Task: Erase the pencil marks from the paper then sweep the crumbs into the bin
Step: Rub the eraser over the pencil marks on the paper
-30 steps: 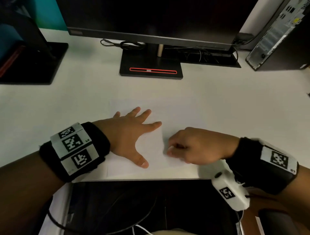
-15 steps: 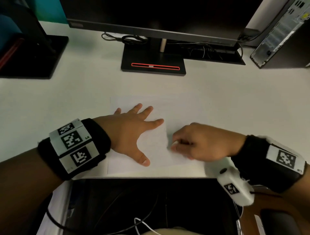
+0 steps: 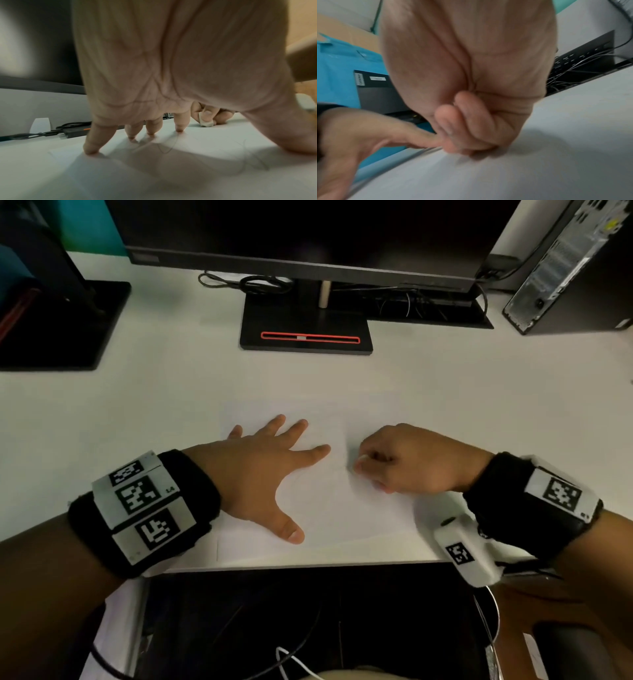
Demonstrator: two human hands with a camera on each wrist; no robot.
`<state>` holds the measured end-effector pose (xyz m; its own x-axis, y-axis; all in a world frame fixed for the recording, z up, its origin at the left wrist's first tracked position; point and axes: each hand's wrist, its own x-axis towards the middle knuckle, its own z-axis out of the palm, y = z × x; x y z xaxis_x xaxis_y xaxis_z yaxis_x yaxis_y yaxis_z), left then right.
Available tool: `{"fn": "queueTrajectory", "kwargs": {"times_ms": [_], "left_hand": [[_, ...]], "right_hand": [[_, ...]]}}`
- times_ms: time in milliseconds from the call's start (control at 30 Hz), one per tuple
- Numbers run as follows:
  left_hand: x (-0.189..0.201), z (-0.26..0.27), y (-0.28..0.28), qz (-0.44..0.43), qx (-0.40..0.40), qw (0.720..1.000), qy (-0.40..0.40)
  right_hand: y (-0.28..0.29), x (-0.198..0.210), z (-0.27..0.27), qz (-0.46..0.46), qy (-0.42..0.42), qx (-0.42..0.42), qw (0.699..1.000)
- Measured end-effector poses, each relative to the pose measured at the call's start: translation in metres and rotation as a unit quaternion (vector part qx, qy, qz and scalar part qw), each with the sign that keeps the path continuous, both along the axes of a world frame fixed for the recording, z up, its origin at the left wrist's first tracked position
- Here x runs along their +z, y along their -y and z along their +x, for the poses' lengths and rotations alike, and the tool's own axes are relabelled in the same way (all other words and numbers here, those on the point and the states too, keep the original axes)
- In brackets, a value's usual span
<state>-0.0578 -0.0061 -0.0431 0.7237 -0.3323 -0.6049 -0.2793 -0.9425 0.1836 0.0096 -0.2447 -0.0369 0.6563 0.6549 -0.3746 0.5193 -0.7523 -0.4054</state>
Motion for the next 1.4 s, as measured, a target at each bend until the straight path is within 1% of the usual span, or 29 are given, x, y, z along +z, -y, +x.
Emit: {"fn": "queueTrajectory", "kwargs": {"times_ms": [100,167,233,267,333,400,467,533,567,633,700,767,833,867,967,1000,1100,1133,1200,1267,1300,1400], "left_hand": [[0.0,0.0,0.0,-0.002,0.001,1.0,-0.002],[0.001,-0.001,-0.001,-0.003,0.001,1.0,-0.003],[0.001,-0.002,0.0,-0.005,0.001,1.0,-0.003],[0.001,-0.002,0.0,-0.006,0.001,1.0,-0.004],[0.002,-0.002,-0.001,-0.007,0.001,1.0,-0.003],[0.001,-0.002,-0.001,-0.013,0.002,1.0,0.0],[0.001,-0.002,-0.002,-0.019,0.005,1.0,0.004],[0.001,-0.001,0.0,-0.016,0.006,1.0,0.009],[0.001,-0.001,0.0,-0.011,0.005,1.0,0.012],[0.0,0.001,0.001,-0.005,0.003,1.0,0.017],[0.0,0.001,0.001,-0.006,0.003,1.0,0.018],[0.001,0.001,0.001,-0.01,0.006,1.0,0.016],[0.001,0.0,0.002,-0.011,0.007,1.0,0.014],[0.002,0.0,0.002,-0.011,0.008,1.0,0.014],[0.002,-0.001,0.002,-0.014,0.01,1.0,0.011],[0.002,0.0,0.002,-0.015,0.01,1.0,0.011],[0.002,-0.001,0.002,-0.013,0.007,1.0,0.01],[0.002,-0.001,0.002,-0.013,0.008,1.0,0.009],[0.002,0.0,0.002,-0.014,0.01,1.0,0.009],[0.001,0.0,0.002,-0.018,0.011,1.0,0.008],[0.001,0.0,0.002,-0.018,0.011,1.0,0.008],[0.001,-0.001,0.002,-0.017,0.013,1.0,0.006]], "right_hand": [[-0.006,-0.001,-0.013,-0.008,-0.029,0.043,0.999],[-0.003,0.002,-0.003,-0.017,-0.038,0.017,0.999],[0.002,0.007,0.011,-0.015,-0.03,-0.028,0.999],[0.003,0.007,0.015,-0.014,-0.023,-0.036,0.999],[-0.001,0.004,0.011,-0.029,-0.01,-0.012,0.999],[-0.004,0.002,0.003,-0.04,-0.033,0.009,0.999],[-0.002,0.004,0.009,-0.033,-0.06,-0.021,0.997],[0.0,0.008,0.019,-0.017,-0.04,-0.057,0.997],[0.0,0.008,0.021,-0.014,-0.022,-0.056,0.998],[-0.005,0.005,0.014,-0.022,-0.011,-0.013,1.0],[-0.01,0.002,0.004,-0.031,-0.041,0.03,0.998],[-0.008,0.004,0.011,-0.029,-0.053,0.01,0.998],[-0.003,0.005,0.021,-0.017,-0.032,-0.03,0.999],[-0.004,0.005,0.021,-0.014,-0.019,-0.028,0.999],[-0.012,0.0,0.006,-0.023,-0.027,0.044,0.998],[-0.013,0.0,0.005,-0.026,-0.036,0.05,0.998],[-0.009,0.004,0.022,-0.019,-0.018,-0.013,1.0],[-0.009,0.004,0.025,-0.015,-0.008,-0.02,1.0],[-0.014,0.003,0.017,-0.02,-0.008,0.018,1.0],[-0.02,0.001,0.005,-0.029,-0.036,0.064,0.997],[-0.02,0.001,0.006,-0.031,-0.043,0.06,0.997],[-0.015,0.007,0.022,-0.033,-0.014,0.003,0.999]]}}
